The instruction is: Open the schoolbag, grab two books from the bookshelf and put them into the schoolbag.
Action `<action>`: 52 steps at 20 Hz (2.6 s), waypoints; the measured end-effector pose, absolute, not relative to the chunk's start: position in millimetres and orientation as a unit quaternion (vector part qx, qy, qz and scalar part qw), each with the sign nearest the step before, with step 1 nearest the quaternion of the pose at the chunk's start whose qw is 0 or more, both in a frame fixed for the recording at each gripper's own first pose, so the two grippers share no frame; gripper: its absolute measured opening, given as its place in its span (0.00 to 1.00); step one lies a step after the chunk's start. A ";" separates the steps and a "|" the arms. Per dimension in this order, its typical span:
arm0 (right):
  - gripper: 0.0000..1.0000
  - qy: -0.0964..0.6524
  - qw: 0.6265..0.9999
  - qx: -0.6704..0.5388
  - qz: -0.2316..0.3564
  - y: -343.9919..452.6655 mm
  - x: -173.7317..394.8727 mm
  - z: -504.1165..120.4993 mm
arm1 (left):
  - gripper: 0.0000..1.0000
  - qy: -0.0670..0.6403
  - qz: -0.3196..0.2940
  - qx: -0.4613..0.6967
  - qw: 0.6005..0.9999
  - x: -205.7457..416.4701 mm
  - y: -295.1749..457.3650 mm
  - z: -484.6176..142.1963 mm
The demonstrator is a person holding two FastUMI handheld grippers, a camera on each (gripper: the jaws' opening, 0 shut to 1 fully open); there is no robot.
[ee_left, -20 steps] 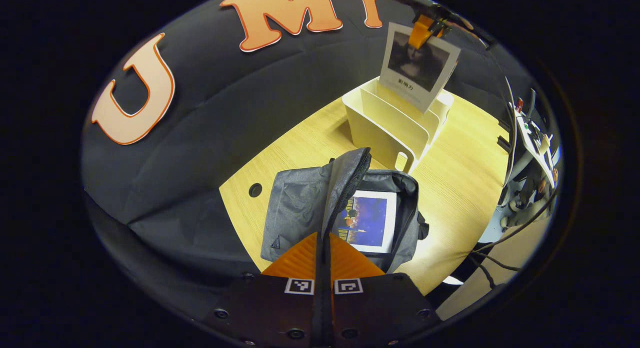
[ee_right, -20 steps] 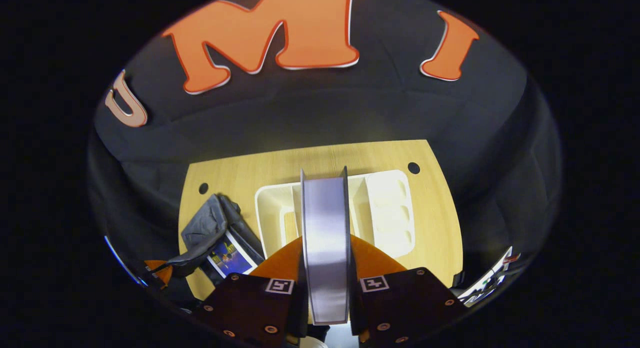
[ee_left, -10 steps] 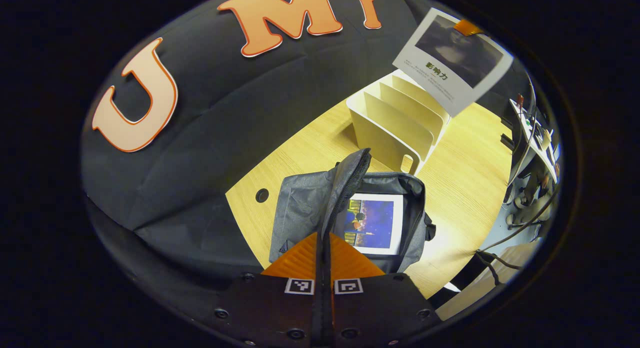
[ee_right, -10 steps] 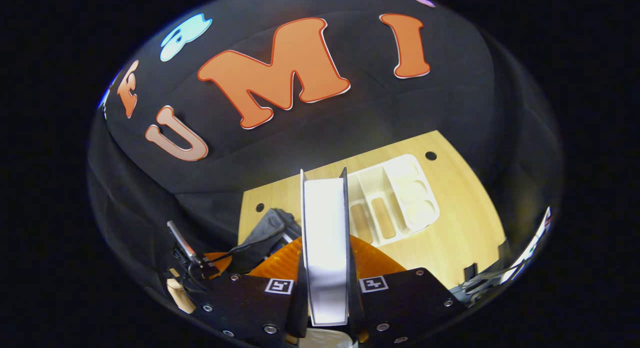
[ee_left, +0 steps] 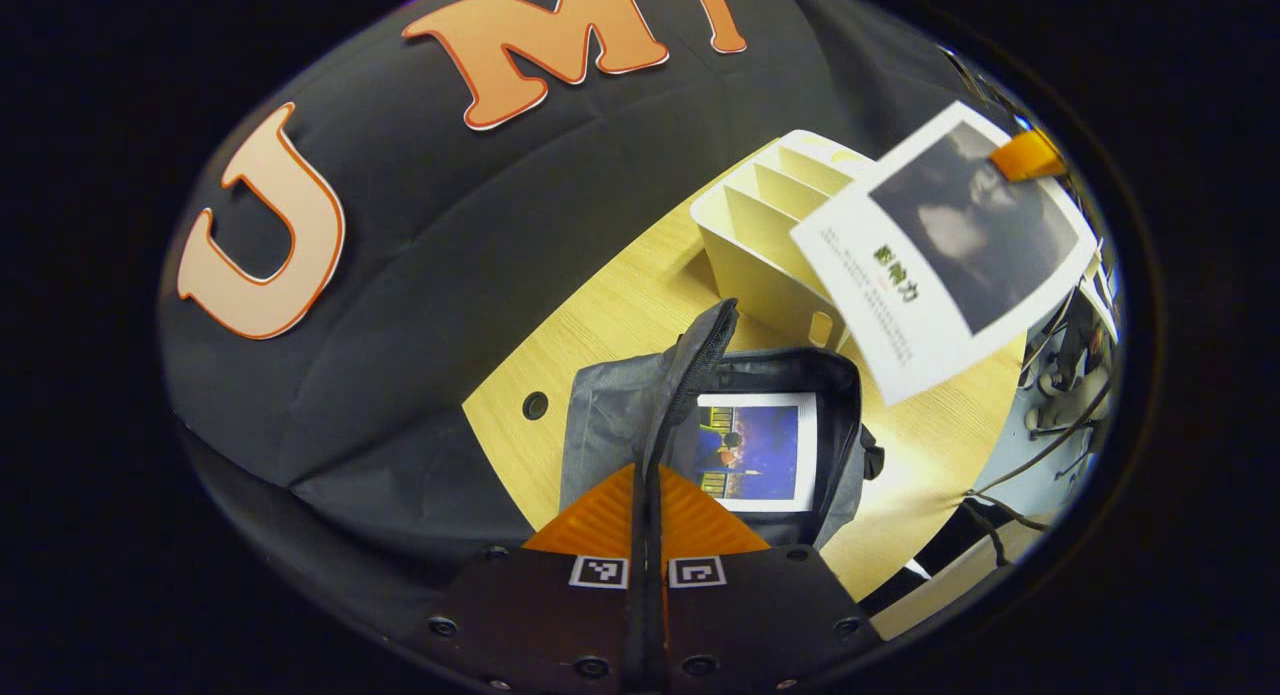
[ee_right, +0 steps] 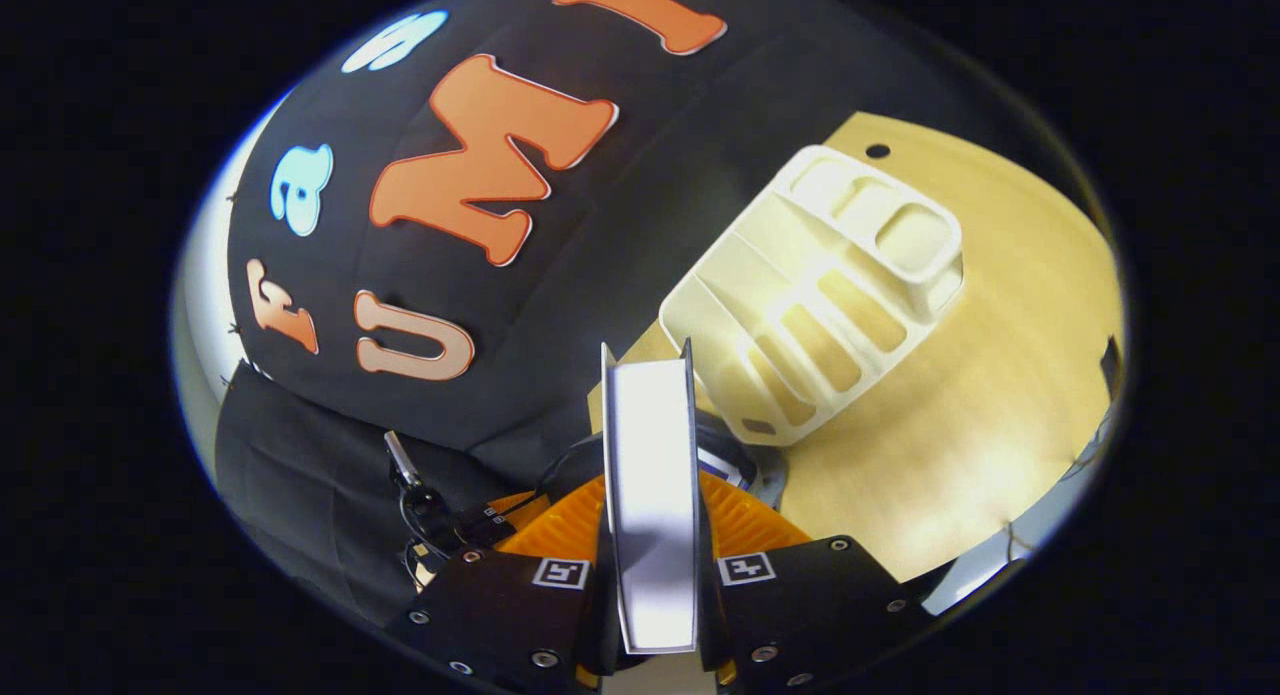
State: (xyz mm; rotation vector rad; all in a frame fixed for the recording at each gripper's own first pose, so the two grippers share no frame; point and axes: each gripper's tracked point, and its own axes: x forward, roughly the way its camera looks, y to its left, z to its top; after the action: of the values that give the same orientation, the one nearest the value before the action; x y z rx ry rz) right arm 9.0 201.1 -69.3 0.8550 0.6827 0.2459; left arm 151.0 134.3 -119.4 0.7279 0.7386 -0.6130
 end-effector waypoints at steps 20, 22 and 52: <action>0.32 0.323 0.779 0.528 0.102 354.9 93.1 -225.6 | 0.01 0.319 -0.289 0.363 0.826 137.1 125.1 -96.3; 0.32 0.313 0.784 0.527 0.098 367.5 101.7 -231.0 | 0.01 0.312 -0.295 0.366 0.826 131.6 121.7 -91.4; 0.99 0.426 0.840 0.334 -0.038 202.7 42.7 -245.9 | 0.01 0.363 -0.285 0.251 0.850 81.8 107.2 -140.0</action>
State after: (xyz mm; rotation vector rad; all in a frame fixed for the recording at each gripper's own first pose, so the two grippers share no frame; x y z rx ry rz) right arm 42.7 202.7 -245.9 0.7056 0.9007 -0.0793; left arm 81.8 107.2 -140.0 0.5293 0.7655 -0.6013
